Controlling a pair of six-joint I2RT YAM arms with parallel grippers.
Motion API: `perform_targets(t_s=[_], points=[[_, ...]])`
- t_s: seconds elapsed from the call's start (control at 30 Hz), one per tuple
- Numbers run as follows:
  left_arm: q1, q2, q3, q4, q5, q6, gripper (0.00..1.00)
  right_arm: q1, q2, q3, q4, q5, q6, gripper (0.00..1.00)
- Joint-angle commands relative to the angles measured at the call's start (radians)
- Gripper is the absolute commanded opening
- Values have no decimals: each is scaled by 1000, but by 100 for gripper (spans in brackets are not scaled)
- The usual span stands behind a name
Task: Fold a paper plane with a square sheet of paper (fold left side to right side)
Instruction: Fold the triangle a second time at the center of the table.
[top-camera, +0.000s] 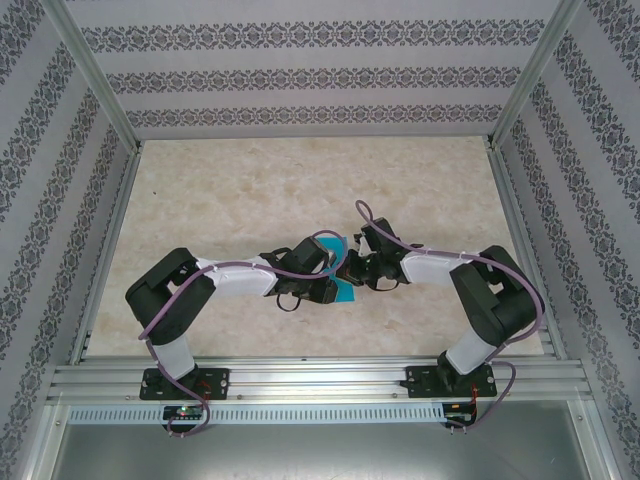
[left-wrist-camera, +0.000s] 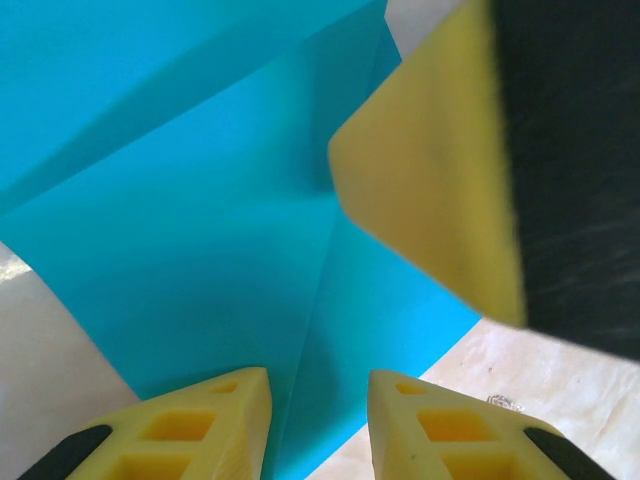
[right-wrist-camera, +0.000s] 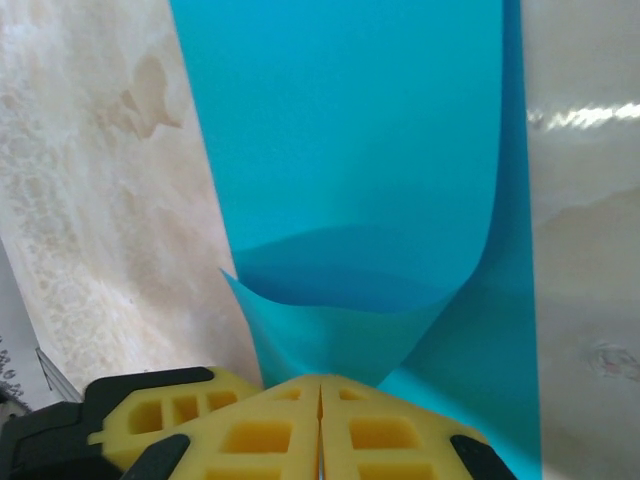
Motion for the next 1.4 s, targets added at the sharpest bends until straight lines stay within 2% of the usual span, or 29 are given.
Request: perform_targets(t_s=[0.0, 0.13, 0.33, 0.7, 1.37], points=[[-23, 24, -31, -78, -7, -6, 34, 14, 33, 12, 42, 0, 26, 9], [-24, 24, -29, -82, -7, -4, 34, 14, 53, 18, 39, 16, 16, 8], [-27, 18, -41, -85, -22, -6, 33, 11, 64, 56, -67, 100, -42, 9], [-27, 22, -51, -87, -29, -4, 33, -39, 81, 91, -153, 162, -121, 9], [-29, 14, -61, -78, -34, -8, 32, -171, 143, 167, -185, 133, -197, 9]])
